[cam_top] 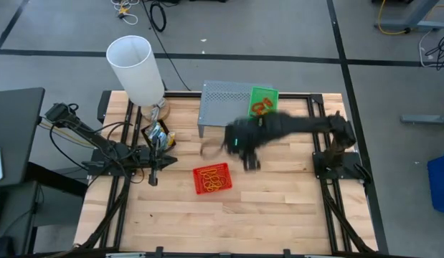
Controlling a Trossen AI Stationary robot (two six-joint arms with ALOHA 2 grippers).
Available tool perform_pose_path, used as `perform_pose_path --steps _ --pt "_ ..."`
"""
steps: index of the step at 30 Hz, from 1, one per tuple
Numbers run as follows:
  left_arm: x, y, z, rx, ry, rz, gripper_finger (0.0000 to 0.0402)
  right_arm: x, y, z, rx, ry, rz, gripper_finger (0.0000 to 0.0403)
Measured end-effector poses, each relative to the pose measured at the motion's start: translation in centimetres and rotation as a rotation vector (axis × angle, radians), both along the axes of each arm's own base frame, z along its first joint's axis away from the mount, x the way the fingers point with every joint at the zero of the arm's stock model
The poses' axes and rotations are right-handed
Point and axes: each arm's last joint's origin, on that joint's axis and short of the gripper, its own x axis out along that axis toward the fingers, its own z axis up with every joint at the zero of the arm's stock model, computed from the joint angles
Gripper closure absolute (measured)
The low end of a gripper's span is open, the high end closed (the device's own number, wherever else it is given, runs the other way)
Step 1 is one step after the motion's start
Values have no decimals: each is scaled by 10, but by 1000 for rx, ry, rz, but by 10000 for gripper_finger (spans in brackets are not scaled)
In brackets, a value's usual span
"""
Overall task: Pick & Place Office Desk Supplies
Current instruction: Put the red bin on the shelf
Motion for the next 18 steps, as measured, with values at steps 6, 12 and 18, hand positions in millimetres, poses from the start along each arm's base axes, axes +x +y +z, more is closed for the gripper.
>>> perform_pose_path --steps 6,12,18 --pt "0 0 0 0 -1 0 396 8 62 -63 32 8 168 228" --pt "0 0 0 -1 -1 5 396 3 68 -127 37 57 131 385" --pt "0 0 0 -3 -1 7 396 9 64 -151 82 -49 67 398"
